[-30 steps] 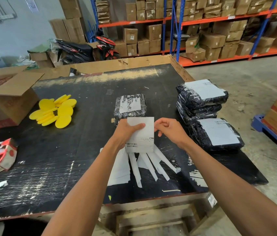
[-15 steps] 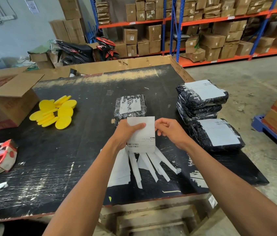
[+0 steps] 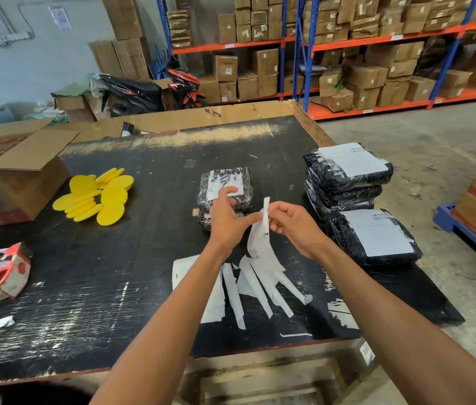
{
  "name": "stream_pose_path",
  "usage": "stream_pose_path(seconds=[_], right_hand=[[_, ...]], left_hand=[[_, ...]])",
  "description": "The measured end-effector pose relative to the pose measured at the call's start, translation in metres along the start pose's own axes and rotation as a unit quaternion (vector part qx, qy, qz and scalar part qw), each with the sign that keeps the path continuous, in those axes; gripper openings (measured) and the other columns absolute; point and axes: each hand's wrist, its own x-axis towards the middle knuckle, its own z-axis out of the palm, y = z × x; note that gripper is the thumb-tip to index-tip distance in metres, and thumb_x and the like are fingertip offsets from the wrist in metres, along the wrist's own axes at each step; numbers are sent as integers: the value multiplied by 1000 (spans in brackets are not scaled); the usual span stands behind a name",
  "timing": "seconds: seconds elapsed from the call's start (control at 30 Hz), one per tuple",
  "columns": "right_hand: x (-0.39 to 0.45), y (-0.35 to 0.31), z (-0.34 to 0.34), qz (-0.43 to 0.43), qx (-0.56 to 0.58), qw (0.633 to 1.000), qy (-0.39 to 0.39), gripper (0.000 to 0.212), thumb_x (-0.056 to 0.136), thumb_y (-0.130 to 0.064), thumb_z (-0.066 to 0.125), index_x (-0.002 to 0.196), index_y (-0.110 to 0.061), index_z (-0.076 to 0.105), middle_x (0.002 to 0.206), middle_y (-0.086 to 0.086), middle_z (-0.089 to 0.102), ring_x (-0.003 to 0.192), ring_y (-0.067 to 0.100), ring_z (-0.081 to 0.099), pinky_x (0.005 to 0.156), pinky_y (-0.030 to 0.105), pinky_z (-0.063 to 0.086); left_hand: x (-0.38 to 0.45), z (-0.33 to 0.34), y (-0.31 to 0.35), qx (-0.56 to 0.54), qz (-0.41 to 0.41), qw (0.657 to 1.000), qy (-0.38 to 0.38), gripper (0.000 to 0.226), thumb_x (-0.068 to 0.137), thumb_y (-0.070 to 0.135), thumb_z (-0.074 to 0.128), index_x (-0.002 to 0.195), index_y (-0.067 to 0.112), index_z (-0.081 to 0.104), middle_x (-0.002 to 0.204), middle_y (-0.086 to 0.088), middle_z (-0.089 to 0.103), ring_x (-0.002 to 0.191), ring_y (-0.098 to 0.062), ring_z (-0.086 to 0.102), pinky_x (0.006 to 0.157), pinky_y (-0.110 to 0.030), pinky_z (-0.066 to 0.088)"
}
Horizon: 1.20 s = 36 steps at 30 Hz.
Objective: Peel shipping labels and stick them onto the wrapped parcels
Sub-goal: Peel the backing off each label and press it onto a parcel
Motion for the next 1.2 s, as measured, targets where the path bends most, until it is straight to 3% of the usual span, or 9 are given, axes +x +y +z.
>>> stream_pose_path(seconds=[0.13, 0.23, 0.37, 0.53, 0.73, 0.87, 1.0, 1.13, 1.2], right_hand=[[-1, -4, 1, -27, -52, 998, 13, 27, 98, -3, 56, 80, -15, 70, 64, -1, 63, 56, 5, 52, 55, 15, 40], [-1, -6, 0, -39, -86, 995, 14, 16, 99, -7, 57, 90, -7, 71, 66, 2, 63, 57, 6, 52, 57, 15, 41], [-2, -6, 0, -48, -129, 990, 3, 18, 97, -7, 59, 86, -15, 71, 73, 14, 65, 60, 7, 55, 61, 13, 43], [-5, -9, 2, -51, -146, 987, 29, 27, 93, -3, 59, 75, -22, 68, 62, -2, 63, 54, 2, 54, 57, 8, 41], [-2, -3, 5, -53, -187, 978, 69, 28, 87, -10, 59, 68, -29, 66, 67, 3, 69, 60, 6, 57, 65, 21, 41], [-1, -1, 3, -42, -160, 982, 86, 19, 89, -12, 58, 74, -20, 67, 68, 0, 70, 65, 9, 60, 74, 29, 48], [4, 2, 3, -29, -113, 987, 107, 18, 94, -14, 57, 80, -18, 67, 76, 2, 72, 66, 11, 61, 73, 30, 47], [6, -1, 7, -16, -69, 991, 112, 17, 97, -37, 60, 97, -21, 68, 93, 2, 74, 76, 17, 71, 74, 30, 52], [7, -4, 9, -31, -91, 988, 122, 21, 97, -37, 62, 99, -17, 66, 92, 0, 71, 75, 14, 72, 71, 26, 51]], left_hand=[[-5, 1, 16, -74, 50, 994, -58, 8, 91, 7, 69, 99, 4, 70, 86, -14, 72, 75, -18, 68, 76, -31, 59], [-6, 3, 19, -72, 50, 994, -59, 9, 90, 13, 71, 92, 5, 74, 85, -17, 75, 76, -21, 72, 79, -33, 62], [-3, 3, 19, -78, 26, 995, -52, 9, 86, 14, 76, 88, 6, 74, 82, -19, 74, 74, -23, 71, 79, -36, 62], [-8, 3, 24, -138, -5, 988, -63, 8, 92, 2, 66, 93, -3, 72, 87, -24, 75, 81, -32, 75, 76, -33, 62], [-10, 9, 22, -170, -37, 985, -7, 14, 91, -2, 63, 83, 6, 72, 86, -24, 73, 77, -25, 72, 70, -26, 60], [-10, 10, 24, -221, -60, 973, 19, 9, 92, -2, 64, 86, 2, 70, 83, -18, 71, 75, -21, 71, 68, -24, 61], [-9, 12, 23, -310, -104, 945, 28, 11, 94, -2, 60, 88, 0, 68, 84, -13, 72, 73, -19, 72, 70, -27, 61], [-7, 13, 20, -291, -84, 953, 2, 10, 93, -1, 61, 90, -1, 70, 88, -17, 71, 80, -23, 70, 82, -35, 60], [-8, 13, 19, -277, -74, 958, -15, 10, 94, 0, 61, 92, -1, 71, 93, -17, 71, 84, -23, 70, 86, -36, 60]])
